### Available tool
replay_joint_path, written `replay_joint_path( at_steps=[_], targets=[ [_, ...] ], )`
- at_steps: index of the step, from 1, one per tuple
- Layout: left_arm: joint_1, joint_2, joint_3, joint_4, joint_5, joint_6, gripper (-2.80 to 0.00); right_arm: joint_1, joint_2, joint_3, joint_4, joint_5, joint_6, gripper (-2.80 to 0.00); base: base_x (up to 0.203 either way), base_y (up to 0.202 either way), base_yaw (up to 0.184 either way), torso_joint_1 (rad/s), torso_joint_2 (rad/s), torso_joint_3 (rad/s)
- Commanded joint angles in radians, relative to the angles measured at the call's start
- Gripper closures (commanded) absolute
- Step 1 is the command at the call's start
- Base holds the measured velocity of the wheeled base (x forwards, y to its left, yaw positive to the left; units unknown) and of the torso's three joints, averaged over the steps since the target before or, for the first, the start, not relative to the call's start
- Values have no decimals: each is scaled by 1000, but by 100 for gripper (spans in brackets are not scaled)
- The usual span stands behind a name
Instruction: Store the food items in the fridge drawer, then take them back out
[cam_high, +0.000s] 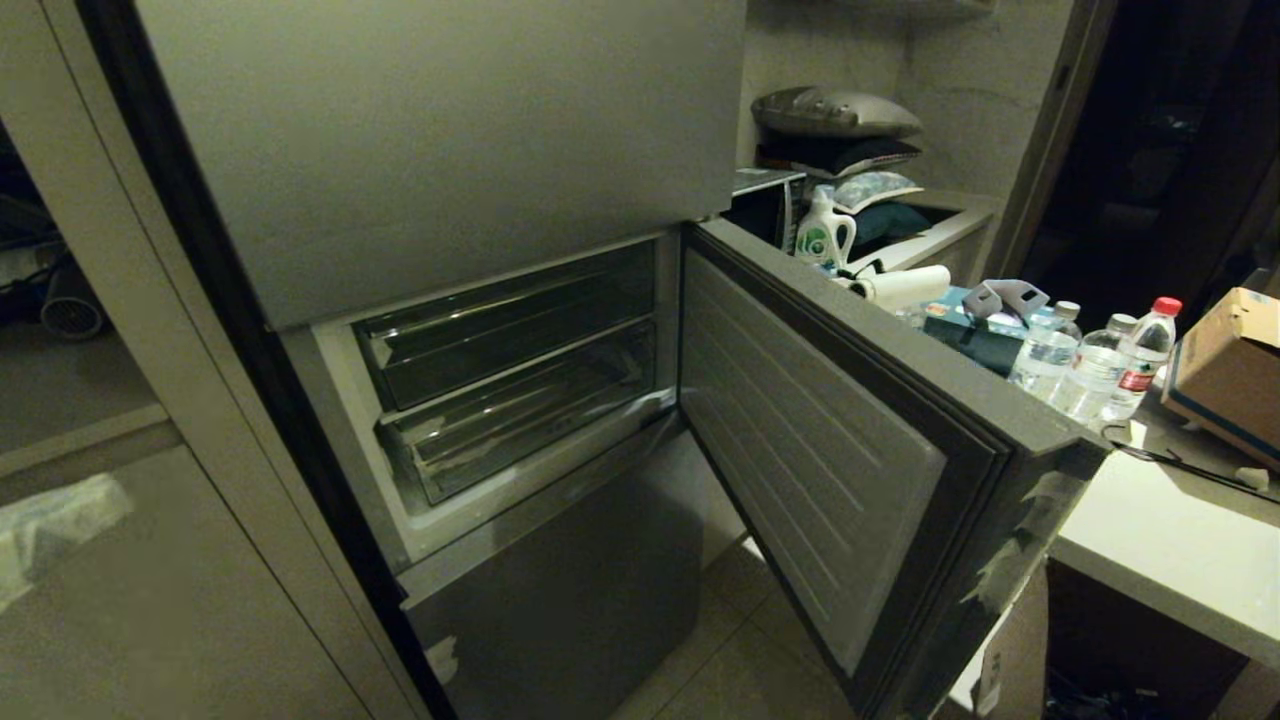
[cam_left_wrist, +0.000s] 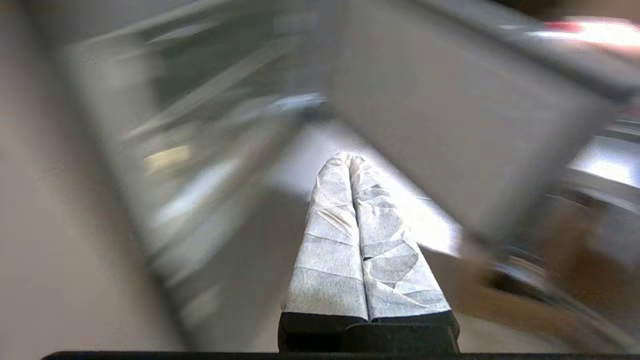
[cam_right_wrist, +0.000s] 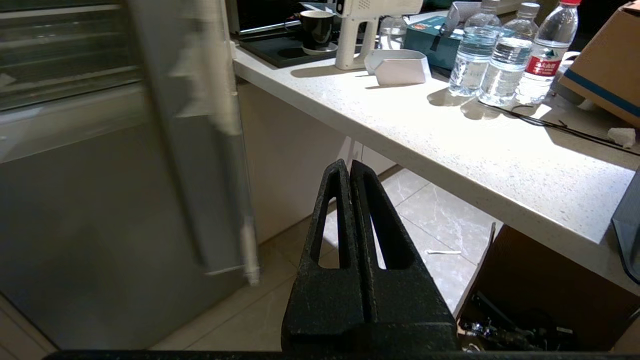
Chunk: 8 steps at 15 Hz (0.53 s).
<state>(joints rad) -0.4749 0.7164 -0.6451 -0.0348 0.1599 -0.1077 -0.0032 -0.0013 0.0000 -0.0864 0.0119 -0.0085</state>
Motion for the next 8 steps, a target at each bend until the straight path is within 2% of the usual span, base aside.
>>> replay_joint_path(
  at_steps=[1,3,4,5,7,8],
  targets=[
    [304,-140,20,64,7,4,0,0,0,31,0,0,-1,0,0,0,0,0,0,0],
    [578,-224,82,92,1,25,0,0,0,31,-1,0,-1,0,0,0,0,0,0,0],
    [696,-288,150,102,-20,51,0,0,0,31,-1,0,-1,0,0,0,0,0,0,0],
    [775,-365,241,110,-65,81,0,0,0,31,0,0,-1,0,0,0,0,0,0,0],
    [822,-434,398,101,-151,128,0,0,0,31,-1,0,-1,0,0,0,0,0,0,0],
    [825,-436,446,91,-231,144,0,0,0,31,-1,0,-1,0,0,0,0,0,0,0]
  ],
)
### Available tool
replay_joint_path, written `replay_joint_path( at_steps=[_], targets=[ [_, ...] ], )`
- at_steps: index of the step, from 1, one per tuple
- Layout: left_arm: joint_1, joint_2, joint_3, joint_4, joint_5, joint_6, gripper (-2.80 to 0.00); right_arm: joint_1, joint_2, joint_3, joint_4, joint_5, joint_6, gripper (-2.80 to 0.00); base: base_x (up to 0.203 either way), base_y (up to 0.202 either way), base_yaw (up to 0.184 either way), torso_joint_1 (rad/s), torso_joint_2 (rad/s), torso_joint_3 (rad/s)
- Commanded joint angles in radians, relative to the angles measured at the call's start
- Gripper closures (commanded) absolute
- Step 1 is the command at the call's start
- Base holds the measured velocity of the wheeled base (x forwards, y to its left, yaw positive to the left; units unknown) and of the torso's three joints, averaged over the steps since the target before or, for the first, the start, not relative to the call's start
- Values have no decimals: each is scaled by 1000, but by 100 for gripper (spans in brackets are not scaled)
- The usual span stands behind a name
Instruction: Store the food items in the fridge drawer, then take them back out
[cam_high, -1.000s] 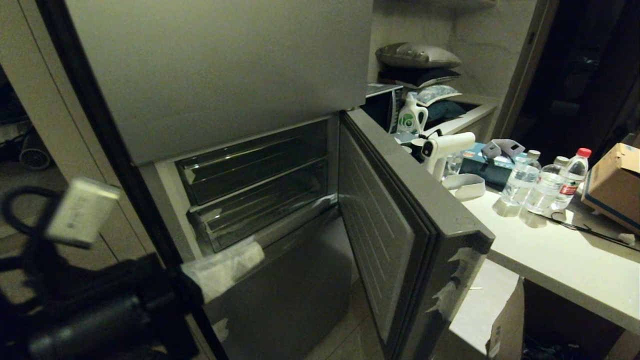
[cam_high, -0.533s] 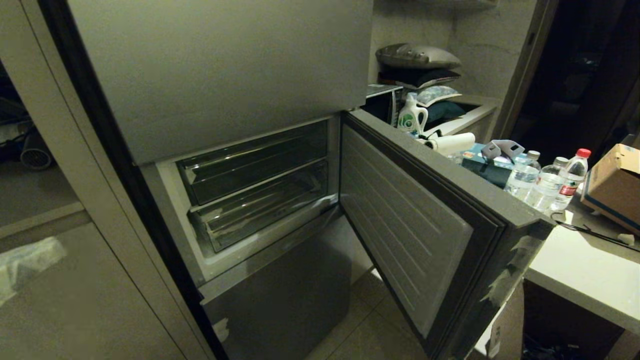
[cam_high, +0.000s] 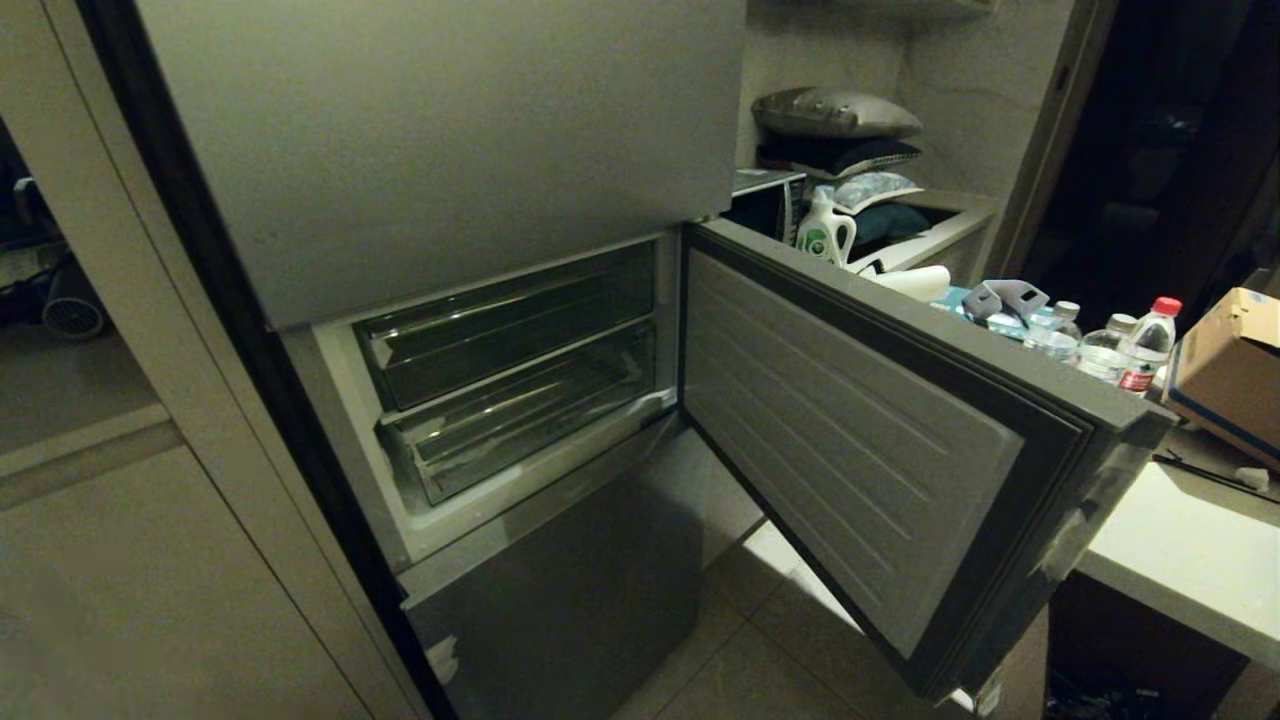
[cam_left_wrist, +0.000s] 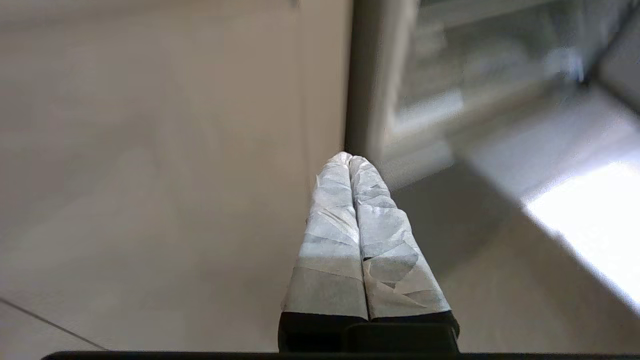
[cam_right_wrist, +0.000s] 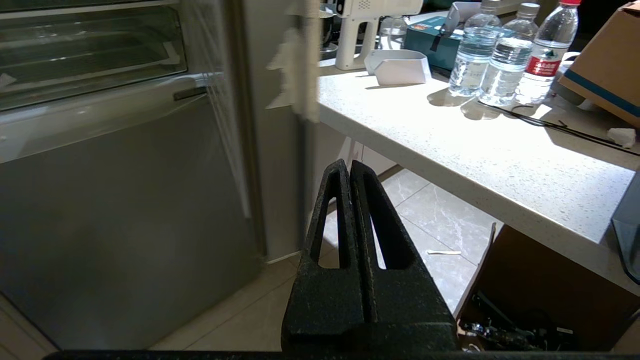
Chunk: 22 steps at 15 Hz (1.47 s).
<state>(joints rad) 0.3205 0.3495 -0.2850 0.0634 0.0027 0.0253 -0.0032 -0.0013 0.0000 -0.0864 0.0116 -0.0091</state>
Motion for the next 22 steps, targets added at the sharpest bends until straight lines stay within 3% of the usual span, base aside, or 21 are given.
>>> replay_joint_path(
  at_steps=[1,2,3,6,7,11,15,17,21,22],
  targets=[
    [26,-65,115,-5,-185,19,0,0,0,31,-1,1,-2,0,0,0,0,0,0,0],
    [24,-41,142,16,-240,26,0,0,0,31,0,1,-2,0,0,0,0,0,0,0],
    [23,-24,164,43,-227,37,0,0,0,31,-1,1,-1,0,0,0,0,0,0,0],
    [22,-66,211,68,-33,100,0,0,0,31,-1,1,-1,0,0,0,0,0,0,0],
    [13,-69,230,72,-25,108,0,0,0,31,-1,1,0,0,0,0,0,0,0,0],
    [-192,-68,231,68,-66,115,0,0,0,29,0,1,-3,0,0,0,0,0,0,0],
    [-196,-67,255,25,-51,95,0,0,0,29,0,1,-2,0,0,0,0,0,0,0],
    [-197,-66,281,-106,-56,105,0,0,0,29,0,1,-2,0,0,0,0,0,0,0],
    [-367,-95,279,-63,-68,129,0,0,0,31,-1,1,-3,0,0,0,0,0,0,0],
    [-366,-128,280,-59,-67,130,0,0,0,31,-1,1,-3,0,0,0,0,0,0,0]
  ],
)
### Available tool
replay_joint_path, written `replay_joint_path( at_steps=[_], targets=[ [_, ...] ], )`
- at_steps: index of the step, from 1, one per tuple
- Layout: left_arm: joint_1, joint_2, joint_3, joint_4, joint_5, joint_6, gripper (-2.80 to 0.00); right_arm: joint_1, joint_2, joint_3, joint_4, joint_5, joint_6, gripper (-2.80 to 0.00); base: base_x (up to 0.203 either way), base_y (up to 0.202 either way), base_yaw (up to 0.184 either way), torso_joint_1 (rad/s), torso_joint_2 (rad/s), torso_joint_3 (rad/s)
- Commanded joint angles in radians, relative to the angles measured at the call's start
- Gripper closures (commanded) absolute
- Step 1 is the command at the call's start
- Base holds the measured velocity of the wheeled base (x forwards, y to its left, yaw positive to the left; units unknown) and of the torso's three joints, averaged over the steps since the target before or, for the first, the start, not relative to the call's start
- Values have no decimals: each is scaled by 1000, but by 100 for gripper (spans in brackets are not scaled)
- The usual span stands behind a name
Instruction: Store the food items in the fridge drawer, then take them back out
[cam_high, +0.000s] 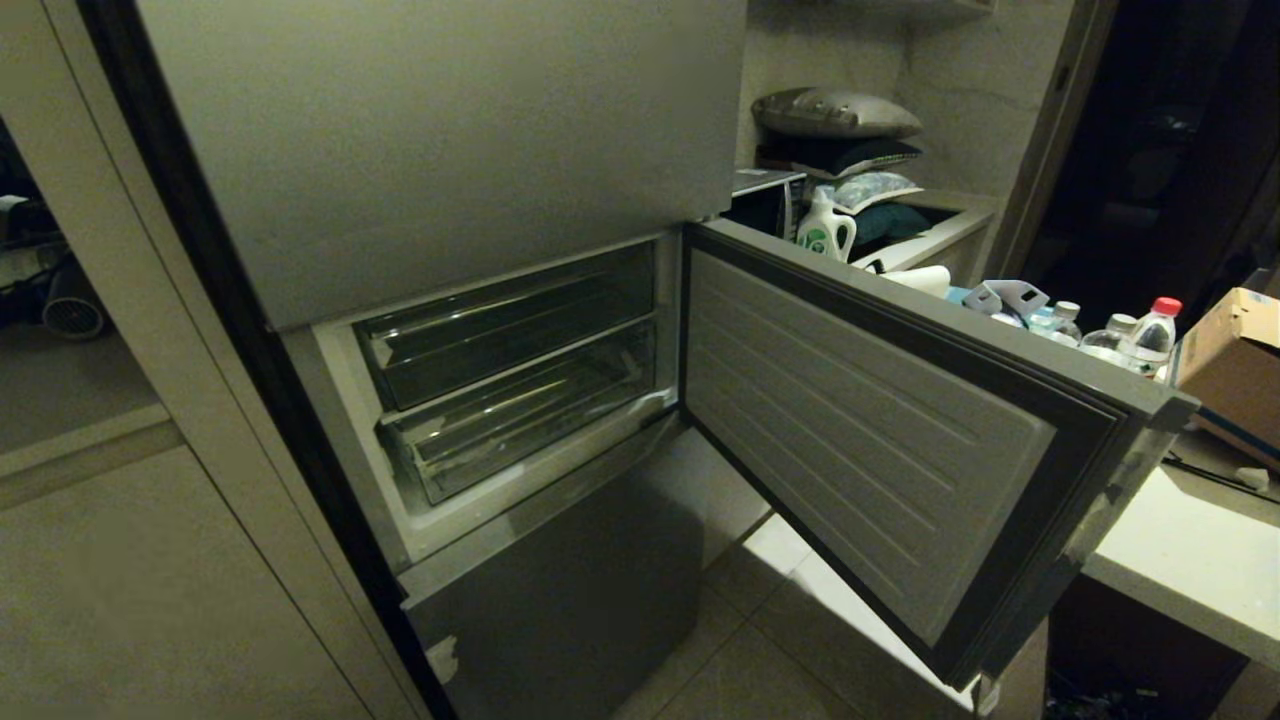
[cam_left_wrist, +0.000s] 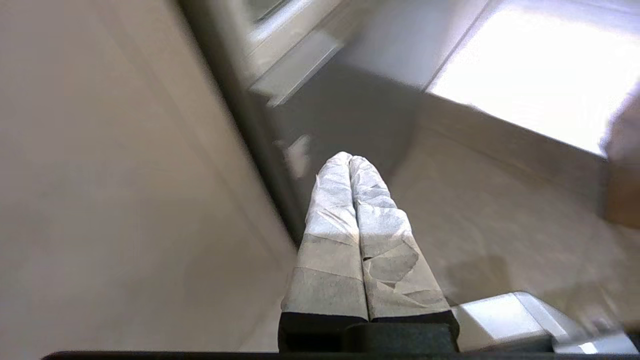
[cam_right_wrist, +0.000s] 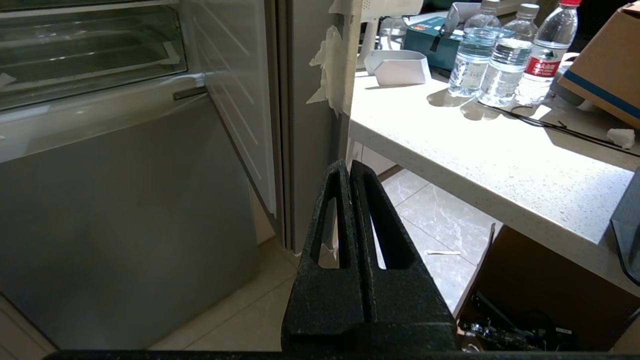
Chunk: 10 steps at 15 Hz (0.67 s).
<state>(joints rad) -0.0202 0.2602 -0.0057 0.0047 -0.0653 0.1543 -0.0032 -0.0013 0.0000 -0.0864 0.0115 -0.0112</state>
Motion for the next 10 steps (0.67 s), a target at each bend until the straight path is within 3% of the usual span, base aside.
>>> replay_joint_path(
  at_steps=[1,4,6,10],
  targets=[
    [-13,-103,0,4,1,1,0,0,0,31,-1,-1,7,0,0,0,0,0,0,0],
    [5,-268,3,0,11,7,0,0,0,31,-1,-19,5,0,0,0,0,0,0,0],
    [13,-257,6,0,42,-47,0,0,0,31,0,-13,-7,0,0,0,0,0,0,0],
    [13,-257,6,-2,47,-76,0,0,0,31,2,-19,14,0,0,0,0,0,0,0]
  ],
)
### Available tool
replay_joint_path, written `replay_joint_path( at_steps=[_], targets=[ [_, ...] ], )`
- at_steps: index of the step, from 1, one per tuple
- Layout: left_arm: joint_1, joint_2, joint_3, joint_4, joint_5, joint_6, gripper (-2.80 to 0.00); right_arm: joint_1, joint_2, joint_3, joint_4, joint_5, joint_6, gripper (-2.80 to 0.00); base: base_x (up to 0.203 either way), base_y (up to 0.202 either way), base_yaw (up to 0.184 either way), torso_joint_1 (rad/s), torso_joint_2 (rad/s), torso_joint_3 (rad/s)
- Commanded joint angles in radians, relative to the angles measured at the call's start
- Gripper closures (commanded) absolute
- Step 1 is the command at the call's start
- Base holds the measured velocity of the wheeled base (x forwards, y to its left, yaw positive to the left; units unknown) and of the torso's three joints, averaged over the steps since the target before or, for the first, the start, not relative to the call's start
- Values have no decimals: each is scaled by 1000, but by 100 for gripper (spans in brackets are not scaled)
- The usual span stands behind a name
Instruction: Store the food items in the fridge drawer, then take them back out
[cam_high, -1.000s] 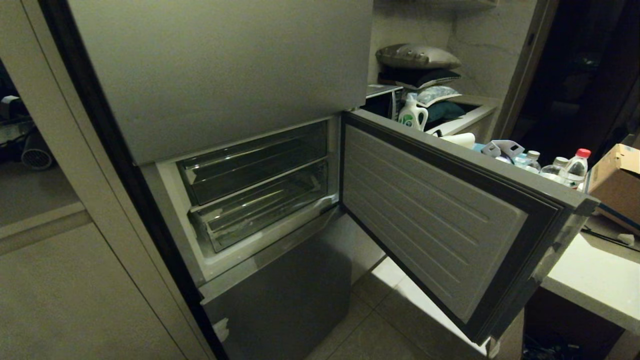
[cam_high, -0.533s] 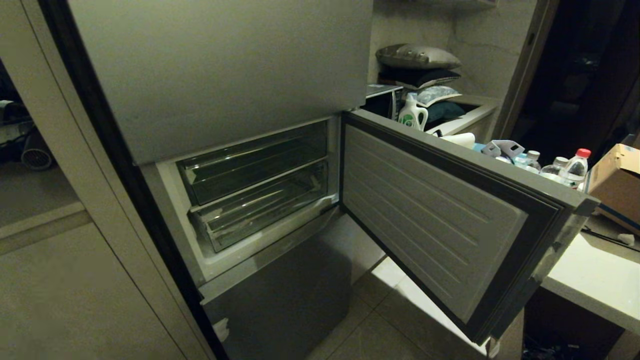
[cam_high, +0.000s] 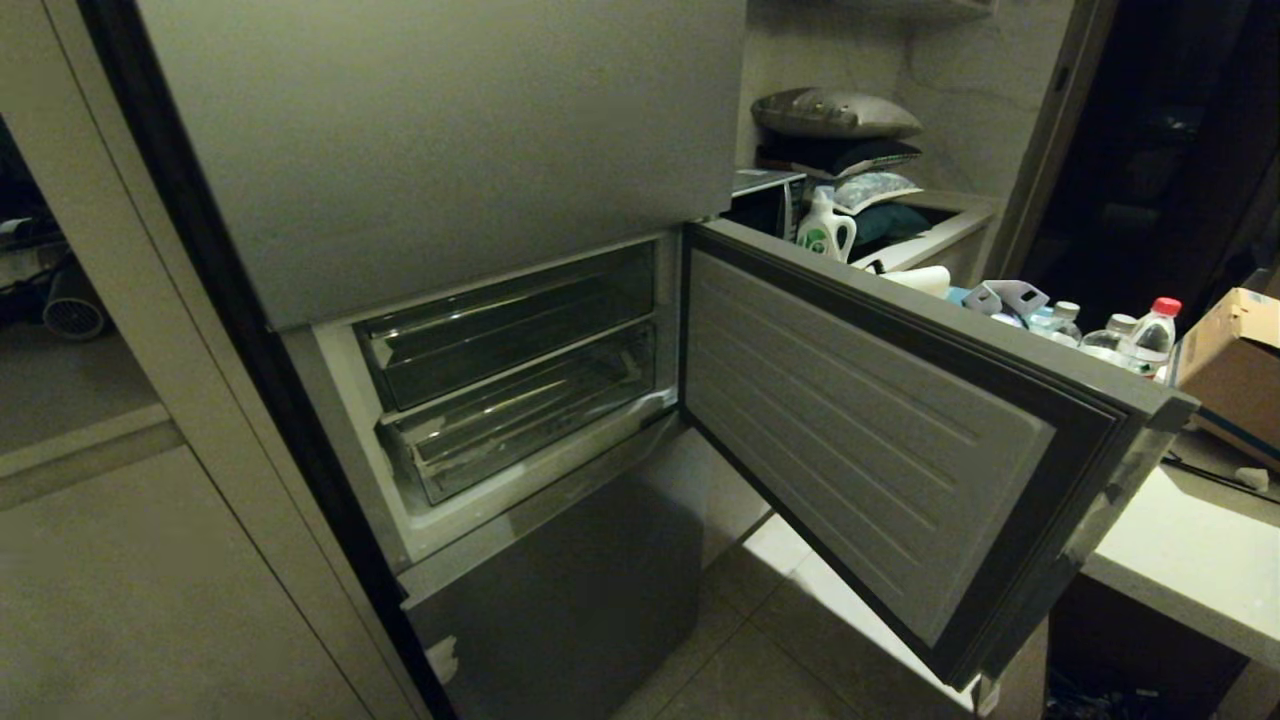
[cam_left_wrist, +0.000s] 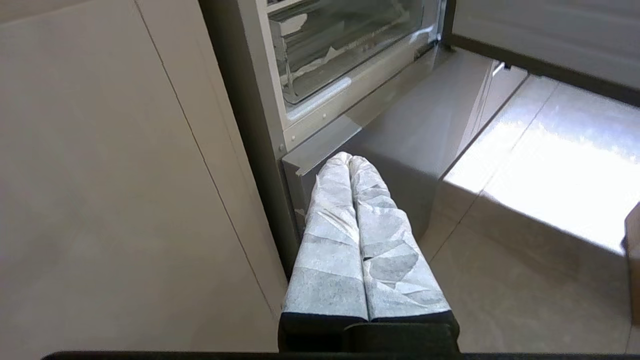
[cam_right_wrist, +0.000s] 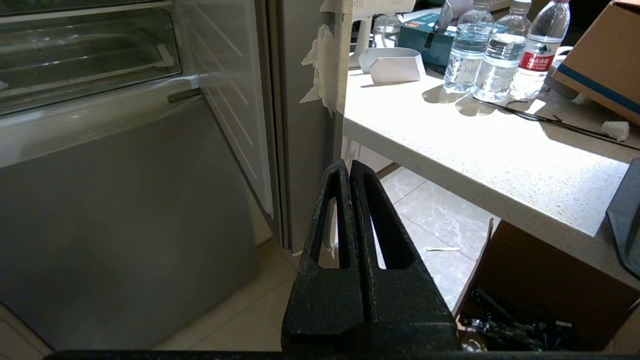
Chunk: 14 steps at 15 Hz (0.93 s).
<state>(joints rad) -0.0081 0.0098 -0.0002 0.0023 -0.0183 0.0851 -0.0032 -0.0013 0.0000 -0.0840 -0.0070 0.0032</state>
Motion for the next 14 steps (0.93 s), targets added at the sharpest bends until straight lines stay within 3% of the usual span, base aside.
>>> replay_joint_path(
  at_steps=[1,6,14],
  targets=[
    [0,-7,0,1,0,-8,0,0,0,31,0,-1,0,0,0,0,0,0,0,0],
    [0,-7,0,1,-2,-7,0,0,0,31,-2,-1,-6,0,0,0,16,0,0,0],
    [0,-7,0,-1,-3,-4,0,0,0,31,-2,-2,6,0,1,-6,170,2,2,2]
  ],
)
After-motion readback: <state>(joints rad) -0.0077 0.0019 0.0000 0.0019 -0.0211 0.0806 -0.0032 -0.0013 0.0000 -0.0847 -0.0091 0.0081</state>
